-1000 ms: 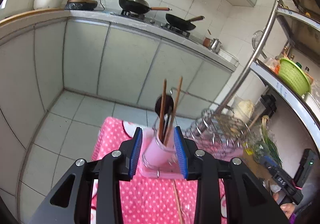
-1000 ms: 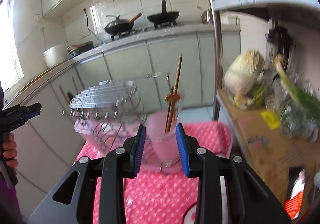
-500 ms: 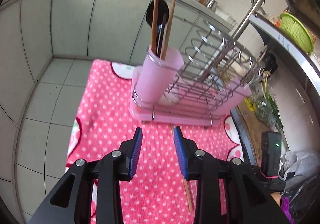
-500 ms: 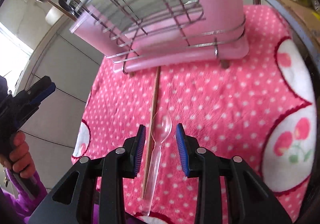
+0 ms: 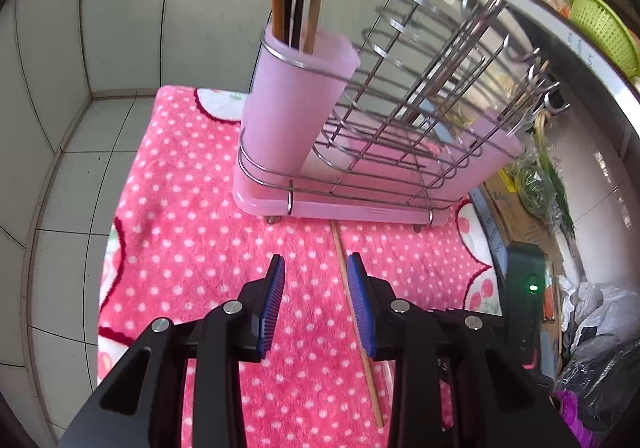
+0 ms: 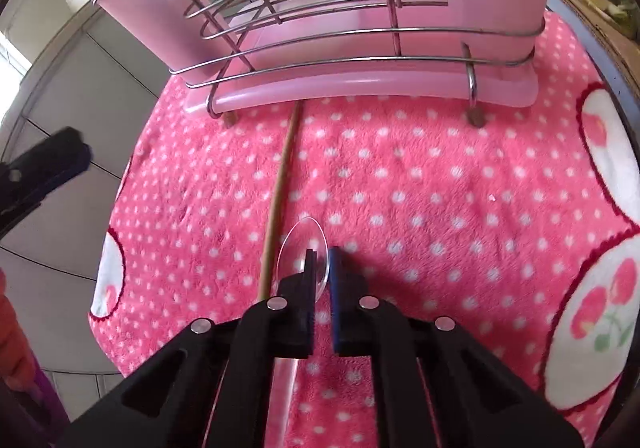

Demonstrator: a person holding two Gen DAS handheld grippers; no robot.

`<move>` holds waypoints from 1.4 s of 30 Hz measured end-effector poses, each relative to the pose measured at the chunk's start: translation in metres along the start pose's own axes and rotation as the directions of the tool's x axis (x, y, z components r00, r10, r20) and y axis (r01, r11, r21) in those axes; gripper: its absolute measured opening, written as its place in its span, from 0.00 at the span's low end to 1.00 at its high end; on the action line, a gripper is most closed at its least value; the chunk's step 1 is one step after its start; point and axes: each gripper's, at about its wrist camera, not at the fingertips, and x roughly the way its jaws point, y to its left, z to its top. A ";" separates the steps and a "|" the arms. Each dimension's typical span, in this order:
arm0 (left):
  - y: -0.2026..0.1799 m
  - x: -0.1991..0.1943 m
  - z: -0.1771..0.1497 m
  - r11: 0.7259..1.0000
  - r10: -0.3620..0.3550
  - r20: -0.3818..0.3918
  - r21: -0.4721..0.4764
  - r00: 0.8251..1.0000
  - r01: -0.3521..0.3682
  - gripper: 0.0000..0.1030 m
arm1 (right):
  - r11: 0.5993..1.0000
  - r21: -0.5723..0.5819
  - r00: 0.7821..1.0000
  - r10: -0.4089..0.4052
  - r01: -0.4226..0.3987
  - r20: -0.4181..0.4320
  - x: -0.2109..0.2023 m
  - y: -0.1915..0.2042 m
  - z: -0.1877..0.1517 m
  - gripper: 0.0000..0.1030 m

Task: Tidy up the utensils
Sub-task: 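Grasp the last wooden chopstick with left gripper while right gripper grasps the clear plastic spoon, then lift the chopstick upright with left gripper while right gripper lifts the clear spoon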

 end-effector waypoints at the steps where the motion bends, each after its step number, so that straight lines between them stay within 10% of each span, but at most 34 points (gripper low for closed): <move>1: -0.001 0.007 0.000 1.000 -0.003 -0.013 0.004 1.000 0.003 0.29 | 1.000 0.005 1.000 -0.001 0.001 0.009 -0.003 -0.003 -0.001 0.04; 9: -0.022 0.071 0.006 1.000 -0.013 -0.195 -0.019 0.981 0.009 0.19 | 0.992 0.123 0.988 -0.051 0.034 0.143 -0.047 -0.049 -0.010 0.04; 22: -0.057 0.139 0.008 0.968 0.246 -0.237 0.113 0.940 -0.225 0.07 | 0.972 0.236 0.981 -0.041 -0.005 0.189 -0.052 -0.096 -0.021 0.03; 42: -0.038 0.130 -0.002 0.976 0.204 -0.347 0.145 0.915 -0.162 0.08 | 0.970 0.240 0.995 0.022 -0.043 0.093 -0.034 -0.098 -0.015 0.04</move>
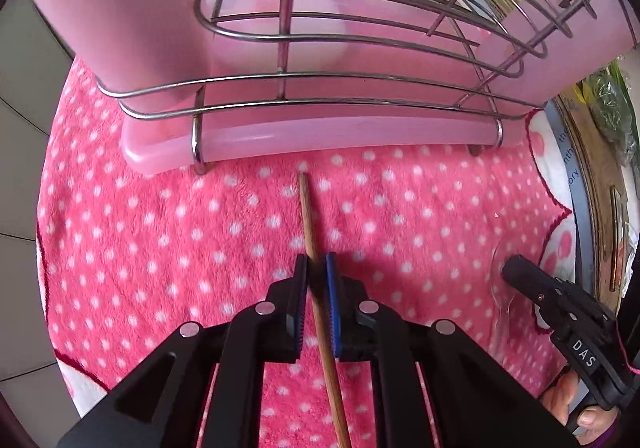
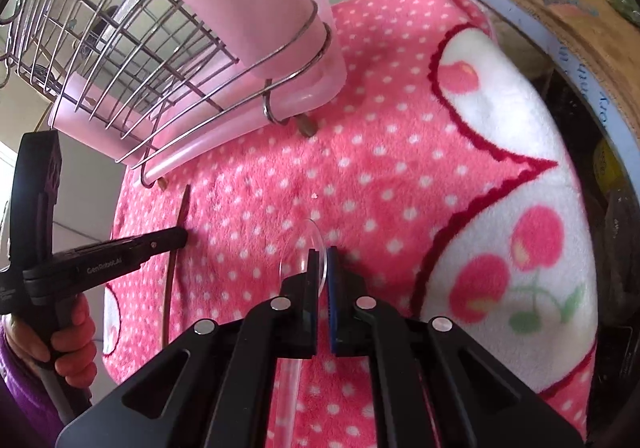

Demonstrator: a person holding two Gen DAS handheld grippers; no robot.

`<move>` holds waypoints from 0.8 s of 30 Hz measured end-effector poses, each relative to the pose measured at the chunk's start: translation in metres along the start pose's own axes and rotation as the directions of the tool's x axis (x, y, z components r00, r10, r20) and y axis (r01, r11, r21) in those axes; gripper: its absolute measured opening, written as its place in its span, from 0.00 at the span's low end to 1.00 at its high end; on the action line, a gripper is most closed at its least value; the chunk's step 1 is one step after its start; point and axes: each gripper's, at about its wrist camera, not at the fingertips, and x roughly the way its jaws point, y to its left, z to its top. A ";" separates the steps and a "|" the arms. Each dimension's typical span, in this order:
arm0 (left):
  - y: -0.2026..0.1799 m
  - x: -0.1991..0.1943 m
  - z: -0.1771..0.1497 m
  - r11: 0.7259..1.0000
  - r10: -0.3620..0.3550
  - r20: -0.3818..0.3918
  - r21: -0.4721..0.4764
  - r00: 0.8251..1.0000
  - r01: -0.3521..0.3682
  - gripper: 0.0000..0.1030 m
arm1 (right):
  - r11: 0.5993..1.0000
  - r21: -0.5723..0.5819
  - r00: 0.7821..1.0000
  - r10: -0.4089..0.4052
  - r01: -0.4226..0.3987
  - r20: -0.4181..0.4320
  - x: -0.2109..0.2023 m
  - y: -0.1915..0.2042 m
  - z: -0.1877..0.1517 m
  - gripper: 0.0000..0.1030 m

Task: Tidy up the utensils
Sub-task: 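Lift the chopstick upright with left gripper while right gripper lifts the clear spoon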

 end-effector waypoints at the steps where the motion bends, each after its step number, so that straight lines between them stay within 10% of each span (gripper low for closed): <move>1: -0.002 -0.001 0.001 1.000 0.005 -0.007 0.008 1.000 -0.005 0.08 | 1.000 -0.004 1.000 0.008 -0.008 -0.018 0.001 -0.001 0.002 0.04; 12: -0.010 0.004 0.013 0.999 0.025 -0.013 0.033 1.000 -0.025 0.09 | 0.999 -0.030 0.997 0.014 -0.016 -0.081 0.006 0.001 0.007 0.07; 24: 0.004 -0.054 -0.017 0.993 -0.112 0.155 0.043 0.982 0.106 0.05 | 0.996 -0.082 0.993 0.030 -0.020 0.117 -0.038 0.023 -0.004 0.03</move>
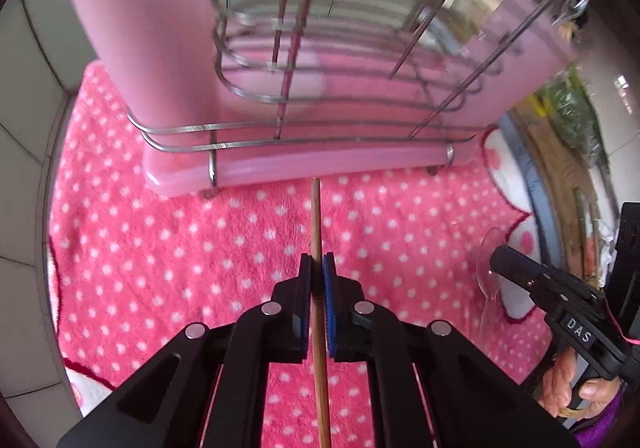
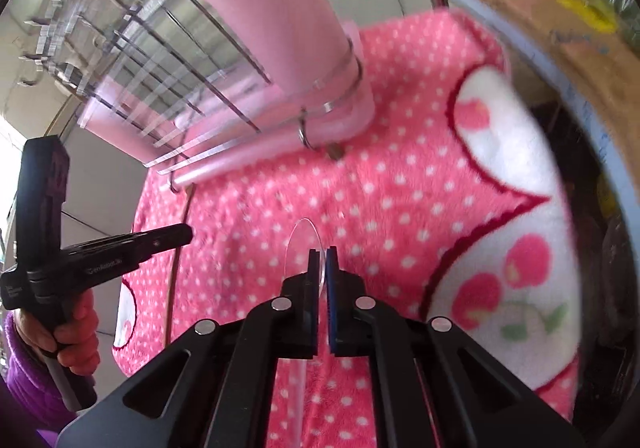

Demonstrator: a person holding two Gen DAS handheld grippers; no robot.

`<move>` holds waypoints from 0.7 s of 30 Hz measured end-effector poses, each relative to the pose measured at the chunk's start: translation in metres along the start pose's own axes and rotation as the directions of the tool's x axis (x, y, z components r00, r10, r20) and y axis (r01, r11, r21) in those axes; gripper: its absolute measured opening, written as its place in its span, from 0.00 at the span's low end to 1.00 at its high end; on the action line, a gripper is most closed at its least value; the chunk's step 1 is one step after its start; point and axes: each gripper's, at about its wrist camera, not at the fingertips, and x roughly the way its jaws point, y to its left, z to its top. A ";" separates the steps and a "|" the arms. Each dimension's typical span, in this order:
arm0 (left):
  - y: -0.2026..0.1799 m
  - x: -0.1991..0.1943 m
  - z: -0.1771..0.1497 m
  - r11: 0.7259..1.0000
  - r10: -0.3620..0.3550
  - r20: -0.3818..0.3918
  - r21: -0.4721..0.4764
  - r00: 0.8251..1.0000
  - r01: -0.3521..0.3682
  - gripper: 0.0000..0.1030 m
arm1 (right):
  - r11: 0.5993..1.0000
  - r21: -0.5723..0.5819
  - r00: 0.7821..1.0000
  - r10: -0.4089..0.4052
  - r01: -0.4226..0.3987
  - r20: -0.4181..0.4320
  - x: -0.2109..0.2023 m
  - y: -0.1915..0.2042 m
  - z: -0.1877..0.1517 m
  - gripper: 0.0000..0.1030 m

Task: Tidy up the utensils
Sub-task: 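Lift the chopstick upright with left gripper while right gripper lifts the clear spoon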

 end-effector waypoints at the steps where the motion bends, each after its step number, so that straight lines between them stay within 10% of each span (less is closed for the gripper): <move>1: 0.002 -0.007 -0.001 1.000 -0.007 0.020 0.000 1.000 0.007 0.05 | 1.000 -0.004 1.000 0.003 -0.003 0.022 -0.007 0.003 0.000 0.03; 9: 0.016 -0.081 -0.016 0.998 -0.050 0.229 -0.033 0.972 0.058 0.05 | 0.999 -0.051 0.979 0.013 -0.003 0.205 -0.062 0.022 0.005 0.03; 21: 0.023 -0.181 -0.014 0.993 -0.087 0.485 -0.024 0.870 0.113 0.05 | 0.993 -0.114 0.919 0.013 0.035 0.395 -0.130 0.046 0.034 0.03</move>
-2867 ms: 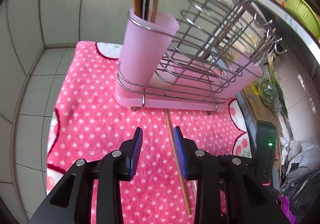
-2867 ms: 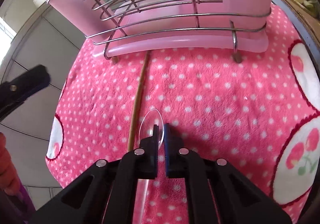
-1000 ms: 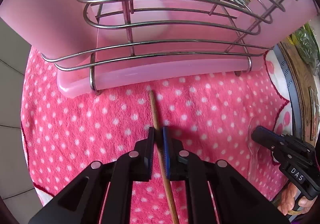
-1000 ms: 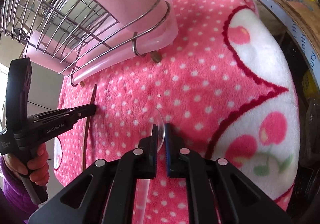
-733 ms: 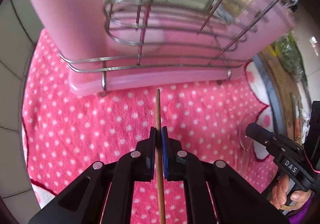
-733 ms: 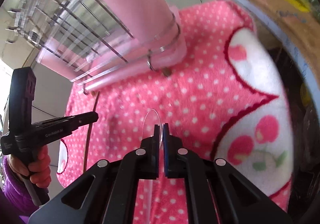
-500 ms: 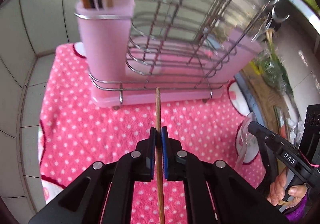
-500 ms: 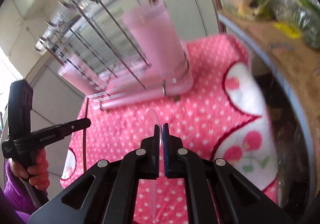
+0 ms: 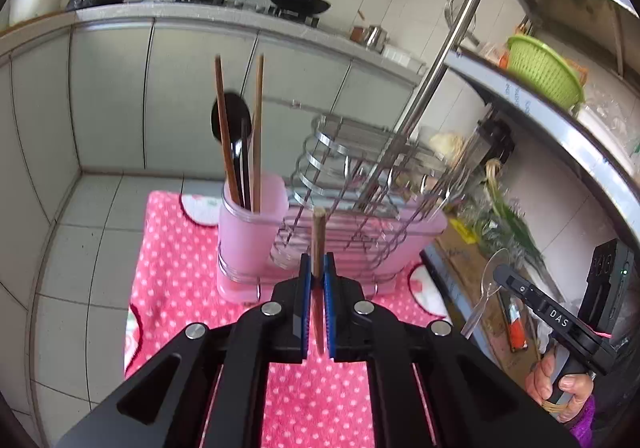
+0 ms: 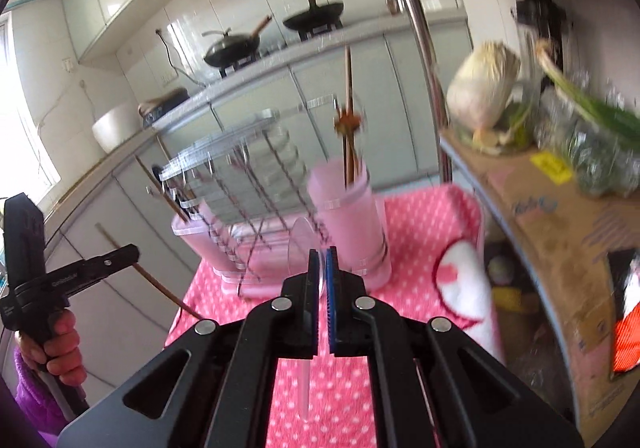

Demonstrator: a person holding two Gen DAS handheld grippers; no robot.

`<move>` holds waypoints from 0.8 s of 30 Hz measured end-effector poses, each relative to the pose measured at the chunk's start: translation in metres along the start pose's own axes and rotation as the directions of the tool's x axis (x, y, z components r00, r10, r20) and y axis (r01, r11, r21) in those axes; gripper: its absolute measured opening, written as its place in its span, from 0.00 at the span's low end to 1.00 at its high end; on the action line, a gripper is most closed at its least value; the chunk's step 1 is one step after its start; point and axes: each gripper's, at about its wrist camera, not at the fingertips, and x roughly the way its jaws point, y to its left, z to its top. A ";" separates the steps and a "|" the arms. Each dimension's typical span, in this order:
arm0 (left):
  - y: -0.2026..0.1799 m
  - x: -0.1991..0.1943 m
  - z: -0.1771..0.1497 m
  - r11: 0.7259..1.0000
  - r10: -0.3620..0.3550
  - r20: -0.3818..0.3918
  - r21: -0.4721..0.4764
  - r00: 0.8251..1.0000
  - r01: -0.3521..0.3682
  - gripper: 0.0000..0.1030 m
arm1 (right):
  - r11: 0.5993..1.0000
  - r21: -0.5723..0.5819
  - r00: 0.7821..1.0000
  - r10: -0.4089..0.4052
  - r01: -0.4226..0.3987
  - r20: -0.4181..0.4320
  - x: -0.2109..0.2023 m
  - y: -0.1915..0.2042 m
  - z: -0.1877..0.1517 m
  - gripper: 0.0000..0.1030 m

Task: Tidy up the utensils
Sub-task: 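Lift the chopstick upright with left gripper while right gripper lifts the clear spoon, then lower chopstick into its pink cup while right gripper lowers the clear spoon into the other cup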

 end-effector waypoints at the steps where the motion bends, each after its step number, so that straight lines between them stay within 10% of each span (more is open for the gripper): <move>1: 0.000 -0.006 0.004 1.000 -0.005 0.014 0.002 1.000 0.005 0.05 | 1.000 -0.005 1.000 -0.001 0.001 0.013 -0.003 0.001 0.006 0.03; 24: 0.004 -0.082 0.116 0.994 0.110 0.283 -0.027 0.953 -0.107 0.05 | 0.995 -0.056 0.930 -0.054 0.080 0.364 -0.025 0.017 0.143 0.03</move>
